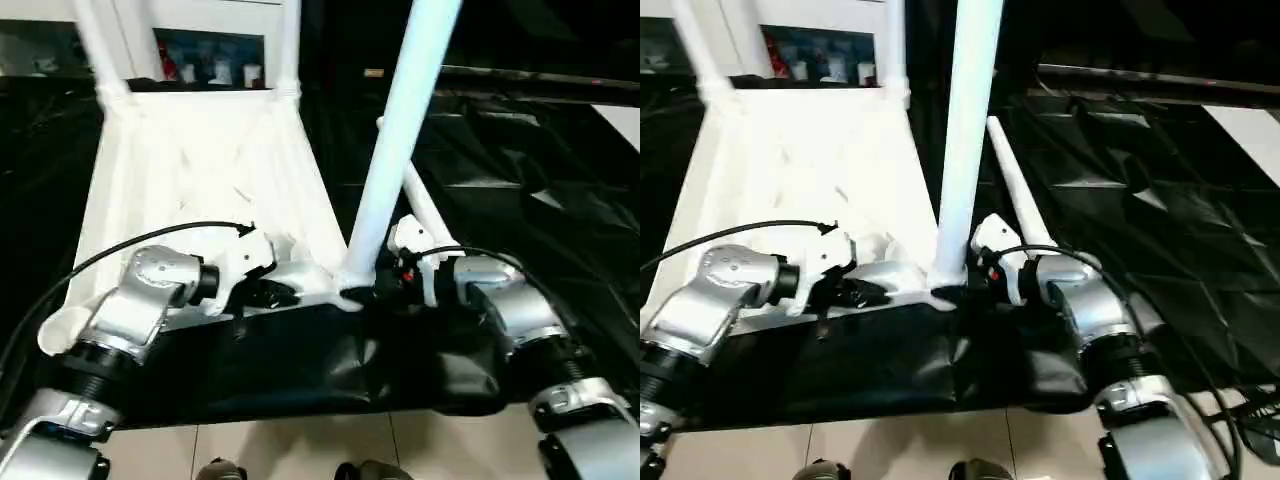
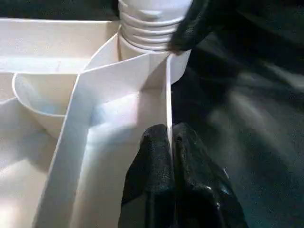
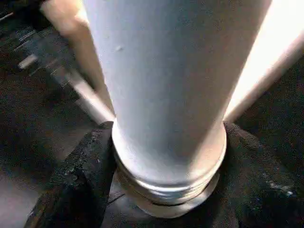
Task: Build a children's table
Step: Rotate leg to tighten
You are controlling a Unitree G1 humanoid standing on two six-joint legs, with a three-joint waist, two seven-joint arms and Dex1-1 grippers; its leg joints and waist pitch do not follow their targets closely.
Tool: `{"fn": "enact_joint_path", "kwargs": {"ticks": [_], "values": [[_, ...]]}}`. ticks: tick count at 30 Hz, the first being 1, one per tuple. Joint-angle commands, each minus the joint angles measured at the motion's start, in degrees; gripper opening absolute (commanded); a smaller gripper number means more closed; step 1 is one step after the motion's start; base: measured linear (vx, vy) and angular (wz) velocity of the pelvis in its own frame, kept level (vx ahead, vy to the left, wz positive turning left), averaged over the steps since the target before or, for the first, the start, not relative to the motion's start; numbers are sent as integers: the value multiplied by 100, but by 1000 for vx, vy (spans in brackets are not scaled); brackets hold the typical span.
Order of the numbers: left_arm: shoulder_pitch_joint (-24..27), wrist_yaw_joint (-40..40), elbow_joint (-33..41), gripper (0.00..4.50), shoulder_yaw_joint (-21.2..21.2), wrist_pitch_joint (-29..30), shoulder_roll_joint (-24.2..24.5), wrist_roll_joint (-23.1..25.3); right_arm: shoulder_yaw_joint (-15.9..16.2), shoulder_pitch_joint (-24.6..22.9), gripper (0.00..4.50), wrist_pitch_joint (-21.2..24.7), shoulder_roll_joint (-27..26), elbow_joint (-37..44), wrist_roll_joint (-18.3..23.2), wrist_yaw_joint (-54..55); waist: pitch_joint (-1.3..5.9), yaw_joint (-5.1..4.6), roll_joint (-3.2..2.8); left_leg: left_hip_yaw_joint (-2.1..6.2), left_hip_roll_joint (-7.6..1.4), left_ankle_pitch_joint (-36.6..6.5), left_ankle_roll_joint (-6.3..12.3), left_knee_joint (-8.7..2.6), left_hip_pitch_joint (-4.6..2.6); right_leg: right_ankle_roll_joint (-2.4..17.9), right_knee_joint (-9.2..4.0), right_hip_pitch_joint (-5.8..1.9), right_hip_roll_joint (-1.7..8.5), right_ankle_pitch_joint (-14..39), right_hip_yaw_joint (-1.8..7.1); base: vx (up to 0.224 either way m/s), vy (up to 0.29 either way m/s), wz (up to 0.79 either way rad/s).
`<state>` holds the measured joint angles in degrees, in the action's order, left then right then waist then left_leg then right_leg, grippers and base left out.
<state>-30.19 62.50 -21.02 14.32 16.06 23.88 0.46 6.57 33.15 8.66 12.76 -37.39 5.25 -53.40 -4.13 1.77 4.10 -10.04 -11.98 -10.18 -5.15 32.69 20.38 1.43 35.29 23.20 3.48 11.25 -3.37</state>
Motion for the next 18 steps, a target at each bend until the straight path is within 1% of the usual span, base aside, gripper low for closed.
{"fn": "enact_joint_path", "kwargs": {"ticks": [1,2,3,4,5,6,7,8,9,10,11,12,13,15,16,17,18], "values": [[-65,-367,-146,0,91,28,-385,-49,-57,31,282,159,-214,-259,15,645,275,1,15,0,-139,-990,162,-351,-37,1126,-462,-274,427,1461,295,0,0,0],[-120,-560,-237,0,68,60,-484,-1,-121,36,281,201,-303,-315,15,880,279,-2,15,0,-130,-1027,138,-348,-40,1080,-471,-273,423,1564,297,0,0,0],[-200,-845,-356,0,46,118,-643,63,-236,57,280,245,-453,-414,10,1320,278,3,15,-5,-126,-1061,111,-349,-52,1012,-489,-259,422,1692,307,0,0,0],[-301,-1228,-507,0,-2,211,-846,127,-382,92,279,293,-633,-542,18,1853,290,5,23,-4,-127,-1046,86,-348,-51,979,-490,-261,428,1725,311,0,0,0],[-389,-1538,-632,0,-48,298,-1041,152,-509,128,279,333,-797,-661,16,2333,296,17,16,1,-130,-1043,75,-350,-62,973,-494,-253,430,1720,307,0,0,0],[-466,-1802,-731,0,-53,377,-1230,194,-599,164,279,369,-965,-765,28,2696,304,6,6,-12,-127,-999,46,-350,-65,986,-486,-239,413,1606,314,0,0,0],[-561,-2122,-849,0,-15,427,-1510,292,-724,231,279,345,-1244,-917,42,3169,321,8,11,-1,-123,-1002,30,-349,-57,974,-478,-257,410,1582,301,0,0,0],[-561,-2122,-849,0,-15,427,-1510,292,-724,231,279,345,-1244,-917,42,3169,320,18,6,1,-127,-985,32,-352,-61,953,-483,-247,417,1548,305,0,0,0],[-589,-2205,-865,0,62,447,-1678,349,-620,280,279,229,-1400,-985,-92,3337,328,37,-24,3,-121,-994,40,-348,-70,948,-480,-245,413,1503,301,0,0,0],[-592,-2176,-851,0,117,435,-1759,355,-463,276,279,119,-1474,-967,-207,3247,333,26,-11,3,-123,-950,59,-348,-42,952,-462,-260,405,1325,297,0,0,0],[-592,-2146,-840,0,145,422,-1797,355,-367,267,279,54,-1509,-949,-270,3160,343,35,0,-2,-115,-917,104,-342,-36,955,-456,-269,402,1189,295,0,0,0],[-594,-2095,-834,0,172,410,-1828,359,-258,244,279,-33,-1555,-906,-340,3072,350,39,-2,0,-113,-853,161,-339,-23,981,-436,-287,403,1012,300,0,0,0],[-594,-2089,-833,0,176,407,-1829,360,-247,240,279,-42,-1559,-900,-346,3062,355,39,0,-4,-114,-776,203,-335,-22,1022,-419,-290,397,828,300,0,0,0],[-591,-2027,-825,0,208,379,-1786,373,-260,225,279,-97,-1590,-865,-326,3036,345,38,3,-7,-110,-777,245,-339,-21,1044,-421,-291,396,786,298,0,0,0],[-591,-2019,-834,0,190,367,-1750,371,-336,245,313,-60,-1608,-874,-248,2992,334,40,10,-8,-108,-861,262,-342,-21,1037,-439,-291,401,931,298,0,0,0],[-580,-1983,-825,0,171,358,-1701,365,-404,261,313,-10,-1599,-863,-157,2886,327,42,12,-8,-106,-895,267,-345,-23,1024,-449,-288,402,995,299,0,0,0],[-573,-1956,-818,0,157,352,-1668,362,-450,272,347,26,-1592,-855,-94,2806,324,41,6,-3,-111,-951,259,-351,-27,1000,-460,-284,407,1116,298,0,0,0]]}}
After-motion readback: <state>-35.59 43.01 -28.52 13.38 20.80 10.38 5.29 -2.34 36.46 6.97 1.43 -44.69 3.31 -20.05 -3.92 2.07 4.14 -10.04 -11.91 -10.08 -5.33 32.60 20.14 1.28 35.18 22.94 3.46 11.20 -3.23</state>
